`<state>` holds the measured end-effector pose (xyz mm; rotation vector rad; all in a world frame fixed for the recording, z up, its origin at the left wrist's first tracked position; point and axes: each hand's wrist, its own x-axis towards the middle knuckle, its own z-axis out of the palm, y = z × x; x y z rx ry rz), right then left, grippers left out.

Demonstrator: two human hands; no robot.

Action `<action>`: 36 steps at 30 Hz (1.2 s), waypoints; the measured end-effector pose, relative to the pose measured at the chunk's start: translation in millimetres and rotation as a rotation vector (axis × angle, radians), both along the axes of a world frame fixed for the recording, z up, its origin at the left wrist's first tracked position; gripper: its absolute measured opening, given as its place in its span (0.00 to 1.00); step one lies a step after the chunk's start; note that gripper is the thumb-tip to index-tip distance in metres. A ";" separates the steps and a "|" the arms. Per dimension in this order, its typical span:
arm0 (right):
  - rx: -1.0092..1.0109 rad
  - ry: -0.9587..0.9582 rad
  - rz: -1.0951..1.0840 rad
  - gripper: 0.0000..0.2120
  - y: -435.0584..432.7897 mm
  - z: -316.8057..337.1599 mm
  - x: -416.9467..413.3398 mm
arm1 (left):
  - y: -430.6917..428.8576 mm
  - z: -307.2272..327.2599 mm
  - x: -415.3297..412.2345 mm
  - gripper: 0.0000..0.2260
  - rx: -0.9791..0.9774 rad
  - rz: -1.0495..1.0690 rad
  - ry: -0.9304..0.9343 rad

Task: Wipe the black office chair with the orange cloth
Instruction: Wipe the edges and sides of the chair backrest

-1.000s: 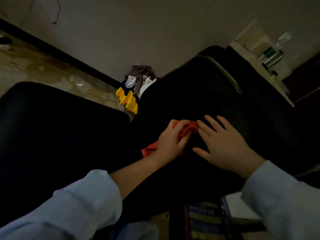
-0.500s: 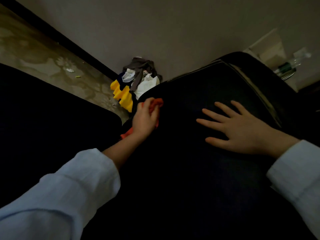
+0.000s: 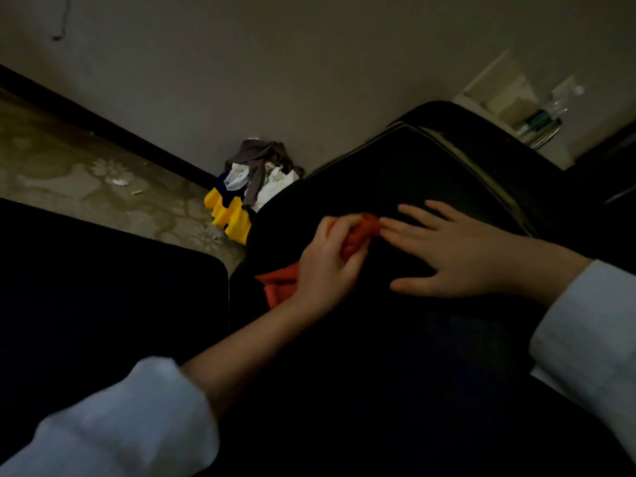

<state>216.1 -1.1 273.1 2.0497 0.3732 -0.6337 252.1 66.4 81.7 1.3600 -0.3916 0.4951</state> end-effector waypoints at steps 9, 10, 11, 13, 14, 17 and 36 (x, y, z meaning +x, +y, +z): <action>-0.028 0.048 -0.076 0.54 -7.5 14.1 6.8 | 0.3 -4.0 103.2 0.15 0.134 0.213 0.247; -0.020 0.052 -0.070 0.53 -8.4 14.1 7.8 | 5.5 -19.4 111.3 0.15 0.101 0.229 0.295; -0.017 0.059 -0.068 0.52 -8.8 14.1 8.6 | 10.5 -33.8 113.7 0.16 0.061 0.246 0.323; -0.026 0.074 -0.064 0.53 -7.8 14.0 9.8 | 15.0 -58.5 104.7 0.14 0.016 0.250 0.349; -0.033 0.079 -0.060 0.53 -6.8 14.0 10.1 | 14.3 -68.0 95.9 0.13 -0.001 0.245 0.357; -0.062 0.063 -0.070 0.46 -3.6 11.9 10.3 | 9.9 -81.0 62.2 0.12 -0.021 0.224 0.414; -0.066 0.062 0.017 0.30 -2.7 -15.4 11.8 | 2.7 -25.8 93.4 0.13 0.057 0.216 0.272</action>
